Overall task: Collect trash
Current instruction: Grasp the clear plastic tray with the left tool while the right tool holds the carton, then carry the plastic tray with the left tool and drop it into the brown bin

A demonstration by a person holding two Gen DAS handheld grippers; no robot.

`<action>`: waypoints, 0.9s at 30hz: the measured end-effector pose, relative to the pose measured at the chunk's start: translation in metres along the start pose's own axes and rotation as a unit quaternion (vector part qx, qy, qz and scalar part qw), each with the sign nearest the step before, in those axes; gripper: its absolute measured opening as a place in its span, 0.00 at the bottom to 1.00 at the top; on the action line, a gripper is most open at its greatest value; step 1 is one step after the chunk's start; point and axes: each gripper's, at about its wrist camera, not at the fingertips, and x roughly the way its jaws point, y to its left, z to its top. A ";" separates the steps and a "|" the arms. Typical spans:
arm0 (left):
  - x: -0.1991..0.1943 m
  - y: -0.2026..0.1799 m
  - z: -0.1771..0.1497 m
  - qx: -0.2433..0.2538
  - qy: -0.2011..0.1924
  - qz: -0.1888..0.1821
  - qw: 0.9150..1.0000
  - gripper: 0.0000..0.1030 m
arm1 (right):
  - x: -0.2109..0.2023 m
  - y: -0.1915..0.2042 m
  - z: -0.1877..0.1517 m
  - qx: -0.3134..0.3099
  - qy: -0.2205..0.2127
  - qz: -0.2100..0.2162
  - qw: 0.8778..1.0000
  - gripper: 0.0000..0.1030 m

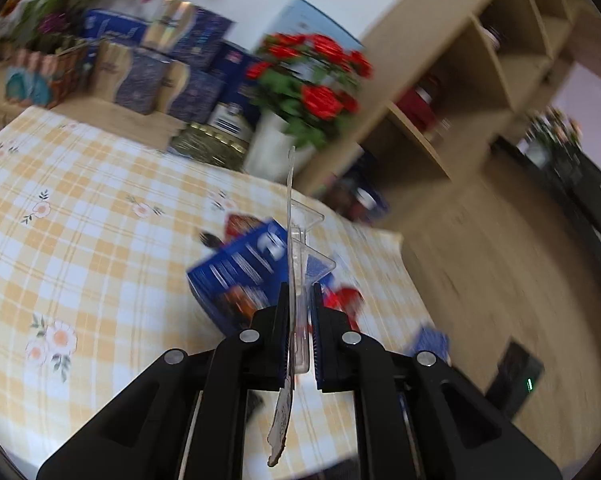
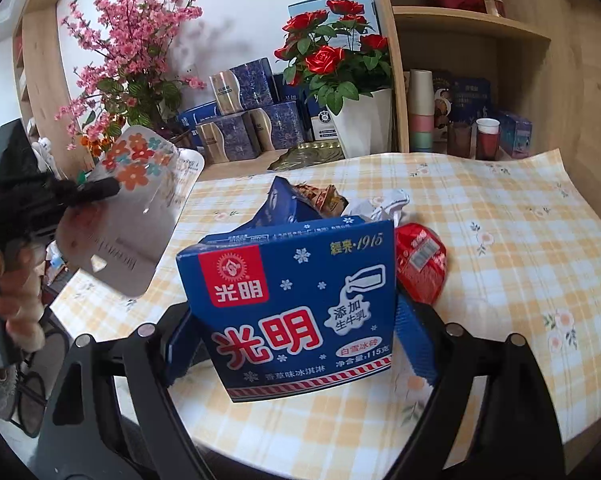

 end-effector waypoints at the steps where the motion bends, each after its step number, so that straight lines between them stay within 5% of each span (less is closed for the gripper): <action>1: -0.007 -0.006 -0.008 0.007 0.009 -0.009 1.000 0.09 | -0.006 0.002 -0.003 0.003 0.001 0.002 1.000 0.81; 10: -0.051 -0.040 -0.077 0.067 0.064 -0.029 0.995 0.09 | -0.065 0.022 -0.035 0.003 0.010 0.008 1.000 0.81; 16: -0.071 -0.051 -0.134 0.089 0.088 -0.082 0.989 0.09 | -0.105 0.027 -0.053 0.010 0.008 0.006 1.000 0.81; 27: -0.027 -0.061 -0.229 0.178 0.195 -0.034 0.964 0.09 | -0.129 0.017 -0.084 0.028 0.023 0.006 0.999 0.81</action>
